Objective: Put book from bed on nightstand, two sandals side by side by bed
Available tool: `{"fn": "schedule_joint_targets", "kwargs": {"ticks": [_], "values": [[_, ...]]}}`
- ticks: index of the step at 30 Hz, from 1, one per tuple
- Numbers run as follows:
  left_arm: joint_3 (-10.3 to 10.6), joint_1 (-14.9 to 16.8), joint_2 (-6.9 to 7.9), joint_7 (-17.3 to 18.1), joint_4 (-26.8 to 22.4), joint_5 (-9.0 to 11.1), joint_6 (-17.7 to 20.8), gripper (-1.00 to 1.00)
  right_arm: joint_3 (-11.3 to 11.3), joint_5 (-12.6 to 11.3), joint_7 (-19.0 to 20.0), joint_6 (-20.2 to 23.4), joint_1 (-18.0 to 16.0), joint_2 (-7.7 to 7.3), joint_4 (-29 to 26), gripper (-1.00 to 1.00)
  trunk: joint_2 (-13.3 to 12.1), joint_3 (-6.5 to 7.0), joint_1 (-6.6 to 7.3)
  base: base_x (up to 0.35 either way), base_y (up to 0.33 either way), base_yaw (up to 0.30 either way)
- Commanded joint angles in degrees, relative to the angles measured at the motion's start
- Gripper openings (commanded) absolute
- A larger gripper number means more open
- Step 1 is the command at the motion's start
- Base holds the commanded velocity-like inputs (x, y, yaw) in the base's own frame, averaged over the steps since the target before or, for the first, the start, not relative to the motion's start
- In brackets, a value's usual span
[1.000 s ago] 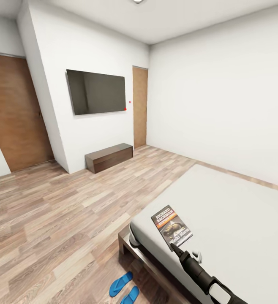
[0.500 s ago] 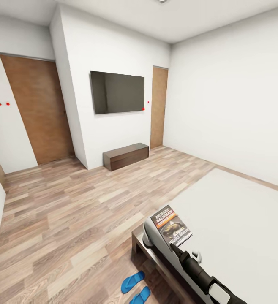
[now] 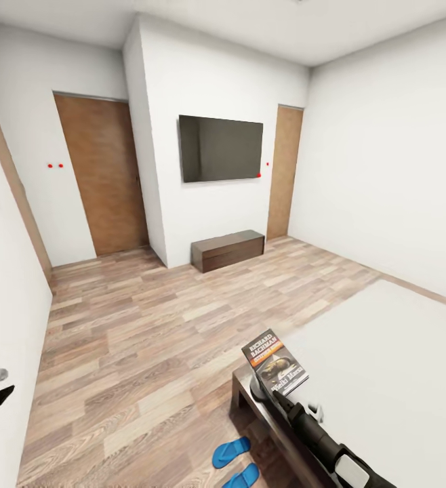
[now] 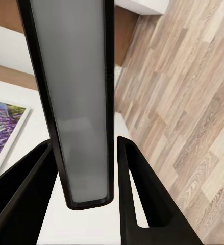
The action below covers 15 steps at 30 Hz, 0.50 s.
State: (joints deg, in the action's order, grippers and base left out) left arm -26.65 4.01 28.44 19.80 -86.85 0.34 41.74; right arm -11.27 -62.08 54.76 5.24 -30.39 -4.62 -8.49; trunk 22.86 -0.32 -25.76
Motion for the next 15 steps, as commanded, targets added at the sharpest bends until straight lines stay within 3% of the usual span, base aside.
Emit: {"fn": "schedule_joint_targets", "kwargs": {"ticks": [1,5,6,8,9,10,13,14,15], "values": [[1.93,0.10,-1.35,-1.13,0.13,-0.97,0.34,1.00,-0.16,-0.68,0.17,0.56,-0.01,-0.04,-0.03,-1.00,0.06,-0.03,-0.02,0.000,0.000,0.271],[8.73,0.53,-6.83,-6.63,1.61,-4.63,0.46,1.00,-0.16,-0.68,0.17,0.56,-0.02,-0.08,-0.03,-1.00,0.06,-0.03,-0.02,0.000,0.000,0.271],[10.96,0.79,-9.04,-8.53,2.69,-6.04,0.47,1.00,-0.18,-0.68,0.17,0.56,0.00,-0.10,-0.06,-1.00,0.06,-0.03,-0.02,0.000,0.000,0.271],[12.45,0.98,-10.92,-9.85,3.88,-6.97,0.46,1.00,-0.18,-0.68,0.17,0.56,-0.01,-0.11,-0.08,-1.00,0.06,-0.03,-0.02,0.000,0.000,0.271],[12.45,0.98,-10.92,-9.85,3.88,-6.97,0.46,1.00,-0.18,-0.68,0.17,0.56,-0.01,-0.11,-0.08,-1.00,0.06,-0.03,-0.02,0.000,0.000,0.271],[13.73,1.11,-12.77,-10.72,5.06,-7.55,0.48,1.00,-0.17,-0.68,0.17,0.56,0.01,-0.11,-0.10,-1.00,0.06,-0.03,-0.02,0.000,0.000,0.271],[16.09,1.42,-16.31,-11.39,7.36,-8.07,0.49,1.00,-0.19,-0.68,0.17,0.56,0.02,-0.12,-0.11,-1.00,0.06,-0.03,-0.02,0.000,0.000,0.271],[17.65,1.83,-18.38,-11.70,9.80,-8.26,0.36,1.00,-0.18,-0.68,0.17,0.56,0.01,-0.12,-0.11,-1.00,0.06,-0.03,-0.02,0.000,0.000,0.271],[18.47,2.23,-19.30,-11.82,11.32,-8.33,0.29,1.00,-0.16,-0.68,0.17,0.56,0.00,-0.14,-0.11,-1.00,0.06,-0.03,-0.02,0.000,0.000,0.271]]}}
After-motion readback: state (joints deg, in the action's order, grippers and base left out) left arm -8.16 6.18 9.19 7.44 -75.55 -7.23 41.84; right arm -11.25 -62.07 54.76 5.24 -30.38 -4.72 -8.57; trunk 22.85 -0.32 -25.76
